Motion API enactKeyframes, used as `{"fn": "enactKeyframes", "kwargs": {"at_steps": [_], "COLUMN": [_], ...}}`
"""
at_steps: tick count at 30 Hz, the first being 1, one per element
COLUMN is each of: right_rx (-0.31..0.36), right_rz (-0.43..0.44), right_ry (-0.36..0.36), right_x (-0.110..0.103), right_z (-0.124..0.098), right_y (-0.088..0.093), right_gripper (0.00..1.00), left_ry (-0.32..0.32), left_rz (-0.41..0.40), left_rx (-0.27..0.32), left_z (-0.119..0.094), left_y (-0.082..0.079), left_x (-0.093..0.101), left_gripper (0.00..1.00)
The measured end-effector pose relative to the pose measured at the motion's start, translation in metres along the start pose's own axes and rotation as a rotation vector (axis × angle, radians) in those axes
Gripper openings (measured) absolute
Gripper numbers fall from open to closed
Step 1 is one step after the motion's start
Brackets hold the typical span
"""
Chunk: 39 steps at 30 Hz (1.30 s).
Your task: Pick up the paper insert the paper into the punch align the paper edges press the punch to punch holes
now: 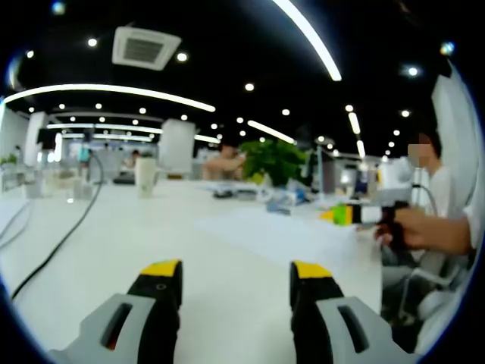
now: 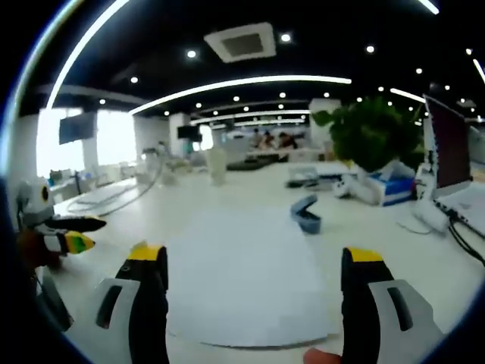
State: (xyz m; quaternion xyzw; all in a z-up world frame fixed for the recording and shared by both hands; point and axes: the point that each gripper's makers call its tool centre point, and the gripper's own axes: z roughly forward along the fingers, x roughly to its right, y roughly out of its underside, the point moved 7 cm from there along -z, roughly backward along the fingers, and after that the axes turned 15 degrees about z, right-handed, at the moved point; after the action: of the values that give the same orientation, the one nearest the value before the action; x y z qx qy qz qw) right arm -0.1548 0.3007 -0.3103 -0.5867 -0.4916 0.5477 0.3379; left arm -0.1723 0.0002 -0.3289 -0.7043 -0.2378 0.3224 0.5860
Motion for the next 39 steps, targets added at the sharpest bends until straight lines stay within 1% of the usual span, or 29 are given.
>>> {"fn": "enactKeyframes", "kwargs": {"at_steps": [4,6,7,8,9,11,13,14,15,16,17,18,19,20,21,22,23,24,25,26,27,29,31,32,34,37,39], "right_rx": [0.018,0.030,0.035,0.043,0.044,0.035,0.038,0.036,0.035,0.027,0.016,0.005,-0.013,-0.031,-0.036,-0.031,-0.031,-0.038,-0.057,-0.092,-0.110,-0.123,-0.127,-0.130,-0.117,-0.097,-0.094], "right_rz": [0.043,0.062,0.067,0.072,0.073,0.032,-0.010,-0.010,-0.014,-0.016,-0.024,-0.051,-0.091,-0.132,-0.190,-0.206,-0.214,-0.209,-0.176,-0.156,-0.171,-0.199,-0.193,-0.187,-0.192,-0.166,-0.162], "right_ry": [-0.021,-0.035,-0.039,-0.059,-0.070,-0.115,-0.146,-0.143,-0.152,-0.170,-0.186,-0.201,-0.205,-0.210,-0.212,-0.213,-0.237,-0.252,-0.274,-0.297,-0.292,-0.283,-0.289,-0.298,-0.310,-0.339,-0.343], "right_x": [0.004,0.012,0.015,0.023,0.027,0.041,0.054,0.061,0.069,0.076,0.082,0.088,0.093,0.097,0.102,0.104,0.107,0.108,0.110,0.112,0.116,0.120,0.121,0.121,0.119,0.115,0.115], "right_z": [0.000,0.001,0.002,0.004,0.005,0.012,0.020,0.023,0.029,0.035,0.040,0.047,0.051,0.056,0.062,0.066,0.073,0.077,0.083,0.089,0.094,0.101,0.106,0.109,0.113,0.118,0.119], "right_y": [-0.009,-0.018,-0.021,-0.028,-0.031,-0.041,-0.048,-0.051,-0.053,-0.055,-0.056,-0.056,-0.055,-0.054,-0.054,-0.054,-0.053,-0.052,-0.049,-0.045,-0.043,-0.039,-0.037,-0.036,-0.040,-0.044,-0.045], "right_gripper": [0.95,0.95,0.95,0.92,0.88,0.81,0.76,0.75,0.74,0.72,0.70,0.68,0.63,0.56,0.51,0.48,0.46,0.46,0.46,0.46,0.45,0.45,0.44,0.44,0.44,0.44,0.44], "left_ry": [0.001,0.004,0.005,0.011,0.009,-0.013,-0.019,-0.020,-0.012,-0.010,0.001,0.007,0.014,0.042,0.062,0.088,0.112,0.136,0.149,0.166,0.173,0.179,0.191,0.207,0.229,0.249,0.265], "left_rz": [-0.010,-0.018,-0.046,-0.082,-0.097,-0.127,-0.149,-0.187,-0.204,-0.200,-0.197,-0.189,-0.180,-0.156,-0.151,-0.146,-0.150,-0.160,-0.164,-0.174,-0.176,-0.165,-0.165,-0.155,-0.119,-0.086,-0.037], "left_rx": [-0.002,-0.003,-0.002,-0.001,-0.001,-0.001,-0.003,0.002,-0.002,-0.002,0.002,0.005,0.007,0.010,0.010,0.008,0.008,-0.004,-0.003,-0.016,-0.028,-0.014,-0.015,-0.014,-0.020,-0.026,-0.039], "left_z": [0.000,0.000,0.000,0.000,0.000,0.002,0.005,0.008,0.012,0.015,0.022,0.026,0.030,0.043,0.052,0.062,0.072,0.082,0.092,0.100,0.109,0.121,0.130,0.137,0.144,0.154,0.161], "left_y": [0.000,0.000,0.000,-0.001,-0.002,-0.004,-0.006,-0.008,-0.010,-0.012,-0.018,-0.021,-0.025,-0.032,-0.036,-0.038,-0.040,-0.041,-0.042,-0.042,-0.043,-0.046,-0.047,-0.047,-0.046,-0.043,-0.039], "left_x": [-0.001,-0.002,-0.003,-0.004,-0.006,-0.013,-0.018,-0.019,-0.020,-0.021,-0.019,-0.018,-0.017,-0.014,-0.013,-0.011,-0.010,-0.010,-0.010,-0.010,-0.011,-0.010,-0.008,-0.005,-0.001,0.003,0.005], "left_gripper": [0.57,0.57,0.57,0.57,0.56,0.54,0.54,0.54,0.54,0.55,0.55,0.55,0.55,0.55,0.55,0.55,0.55,0.55,0.55,0.54,0.54,0.54,0.53,0.53,0.53,0.53,0.53]}}
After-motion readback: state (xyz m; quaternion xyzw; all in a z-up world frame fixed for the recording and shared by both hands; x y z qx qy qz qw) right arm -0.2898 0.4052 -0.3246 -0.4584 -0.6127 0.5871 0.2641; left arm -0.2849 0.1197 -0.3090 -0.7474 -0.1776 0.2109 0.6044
